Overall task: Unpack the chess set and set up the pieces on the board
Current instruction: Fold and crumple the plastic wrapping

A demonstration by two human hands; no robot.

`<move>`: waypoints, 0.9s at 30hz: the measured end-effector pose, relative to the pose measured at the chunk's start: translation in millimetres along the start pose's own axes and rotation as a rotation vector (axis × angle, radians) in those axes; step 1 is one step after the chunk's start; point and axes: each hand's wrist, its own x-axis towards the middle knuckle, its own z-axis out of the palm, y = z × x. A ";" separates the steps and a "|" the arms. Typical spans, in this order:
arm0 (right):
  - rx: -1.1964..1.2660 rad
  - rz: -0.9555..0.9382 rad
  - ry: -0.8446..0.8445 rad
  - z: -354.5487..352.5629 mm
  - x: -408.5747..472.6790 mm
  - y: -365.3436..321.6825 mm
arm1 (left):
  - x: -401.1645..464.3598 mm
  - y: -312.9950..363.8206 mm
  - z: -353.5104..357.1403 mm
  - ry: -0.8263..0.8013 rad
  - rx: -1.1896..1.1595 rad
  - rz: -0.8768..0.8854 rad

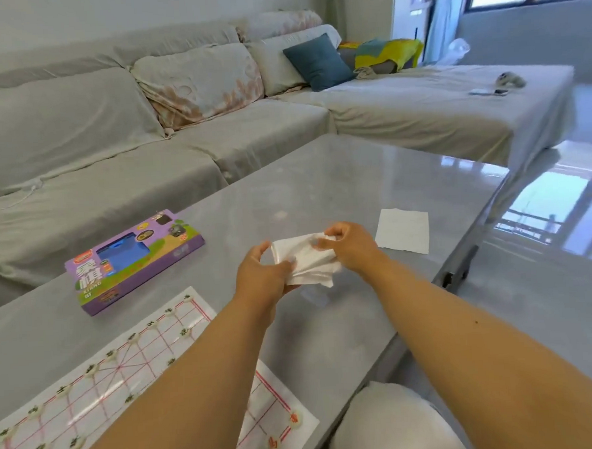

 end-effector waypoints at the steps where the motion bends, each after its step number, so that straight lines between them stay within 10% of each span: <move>1: -0.056 0.000 0.052 -8.2 6.0 10.5 | 2.4 -3.5 8.2 -0.007 0.012 -0.002; 5: -0.397 0.067 0.371 -47.1 29.3 54.1 | 8.6 -11.9 26.3 -0.054 0.033 0.002; 12: -0.682 0.303 0.282 -77.6 49.7 83.3 | 20.6 -23.9 12.5 -0.027 0.072 -0.068; 21: -0.103 -0.285 0.081 -0.3 -7.1 -41.1 | 3.2 -9.3 -38.5 0.102 0.168 -0.028; 27: -0.093 -0.326 -0.223 64.6 -54.6 -72.5 | -34.3 7.5 -82.8 0.142 0.088 -0.002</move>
